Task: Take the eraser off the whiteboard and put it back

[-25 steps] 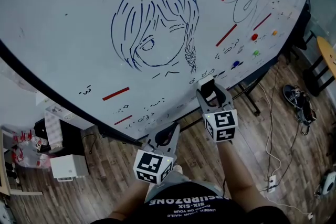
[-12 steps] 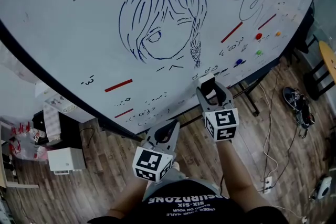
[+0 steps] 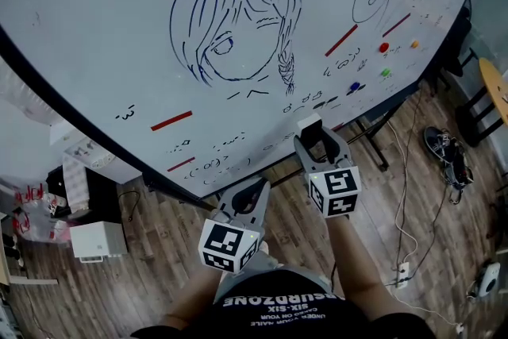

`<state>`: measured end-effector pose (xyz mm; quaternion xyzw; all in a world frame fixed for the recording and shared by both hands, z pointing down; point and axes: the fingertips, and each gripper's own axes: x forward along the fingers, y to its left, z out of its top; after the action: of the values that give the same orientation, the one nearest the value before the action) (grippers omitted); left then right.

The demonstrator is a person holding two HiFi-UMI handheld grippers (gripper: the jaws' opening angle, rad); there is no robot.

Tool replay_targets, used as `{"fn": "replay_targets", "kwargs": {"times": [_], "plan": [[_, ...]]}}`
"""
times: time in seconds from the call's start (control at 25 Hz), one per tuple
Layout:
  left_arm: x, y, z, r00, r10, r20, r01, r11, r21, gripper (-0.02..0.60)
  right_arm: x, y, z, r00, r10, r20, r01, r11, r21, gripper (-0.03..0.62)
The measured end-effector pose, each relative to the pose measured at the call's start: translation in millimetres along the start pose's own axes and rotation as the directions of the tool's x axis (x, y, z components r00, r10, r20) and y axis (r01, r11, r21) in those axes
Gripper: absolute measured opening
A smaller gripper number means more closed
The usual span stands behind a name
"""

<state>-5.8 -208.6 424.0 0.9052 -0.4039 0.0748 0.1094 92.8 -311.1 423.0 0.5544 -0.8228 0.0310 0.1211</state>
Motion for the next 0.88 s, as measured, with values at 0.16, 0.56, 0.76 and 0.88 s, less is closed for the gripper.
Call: {"fn": "replay_targets", "kwargs": {"times": [0.16, 0.56, 0.76, 0.88], "plan": [[-1, -7, 0, 1.000, -0.004, 0.002, 0.004, 1.000, 0.003, 0.005, -14, 0, 3, 1.000, 0.003, 0.012, -0.003, 1.000, 0.010, 0.221], [-7, -21, 0, 1.000, -0.007, 0.010, 0.007, 1.000, 0.010, 0.005, -51, 5, 13, 0.999, 0.016, 0.043, -0.017, 1.000, 0.024, 0.222], [-11, -27, -1, 1.000, -0.004, 0.008, 0.003, 1.000, 0.016, 0.005, -72, 11, 16, 0.998, 0.030, 0.055, -0.032, 0.999, 0.028, 0.222], [-14, -32, -3, 1.000, -0.003, 0.007, 0.003, 1.000, 0.019, 0.005, -84, 14, 17, 0.997, 0.038, 0.063, -0.040, 0.999, 0.031, 0.222]]}}
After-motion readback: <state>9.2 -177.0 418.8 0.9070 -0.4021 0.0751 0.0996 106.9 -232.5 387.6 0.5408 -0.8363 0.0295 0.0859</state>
